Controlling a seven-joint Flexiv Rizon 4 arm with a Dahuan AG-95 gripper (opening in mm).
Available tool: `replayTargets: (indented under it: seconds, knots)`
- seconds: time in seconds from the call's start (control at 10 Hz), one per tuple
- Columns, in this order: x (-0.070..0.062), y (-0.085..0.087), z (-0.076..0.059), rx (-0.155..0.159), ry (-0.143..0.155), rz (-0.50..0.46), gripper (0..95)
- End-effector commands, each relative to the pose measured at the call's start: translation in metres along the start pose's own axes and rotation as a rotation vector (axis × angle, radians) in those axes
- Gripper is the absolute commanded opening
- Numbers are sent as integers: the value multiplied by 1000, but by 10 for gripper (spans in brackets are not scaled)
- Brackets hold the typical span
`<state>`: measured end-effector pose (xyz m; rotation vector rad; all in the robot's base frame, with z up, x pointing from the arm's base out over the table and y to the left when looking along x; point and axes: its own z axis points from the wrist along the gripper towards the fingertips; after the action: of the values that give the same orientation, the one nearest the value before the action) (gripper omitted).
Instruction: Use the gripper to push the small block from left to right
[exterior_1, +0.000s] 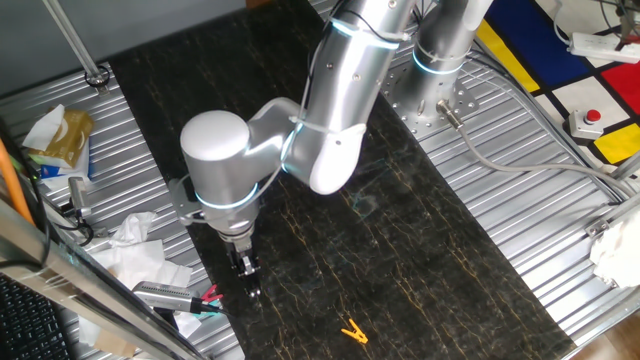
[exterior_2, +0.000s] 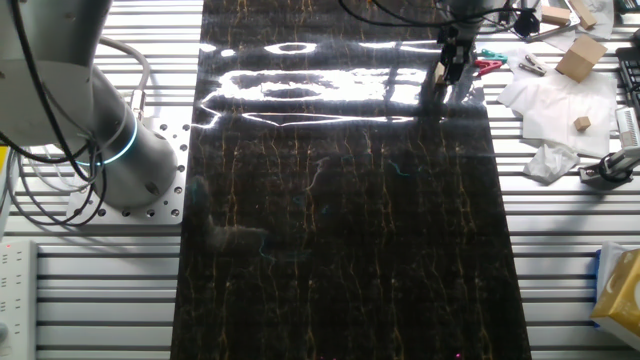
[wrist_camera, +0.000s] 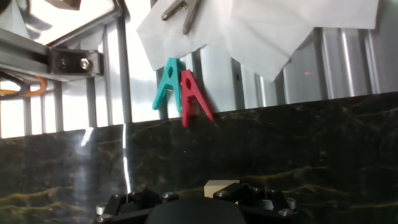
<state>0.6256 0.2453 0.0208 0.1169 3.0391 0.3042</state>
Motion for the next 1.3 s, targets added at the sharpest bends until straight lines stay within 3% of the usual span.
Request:
replayTargets:
  seconds: [0.1,1.0,1.3]
  knots:
    - [0,6,0,-2,-1,10,760]
    - [1,40,8,-18,-10,56,760]
    - [4,58,14,-22,-13,81,760]
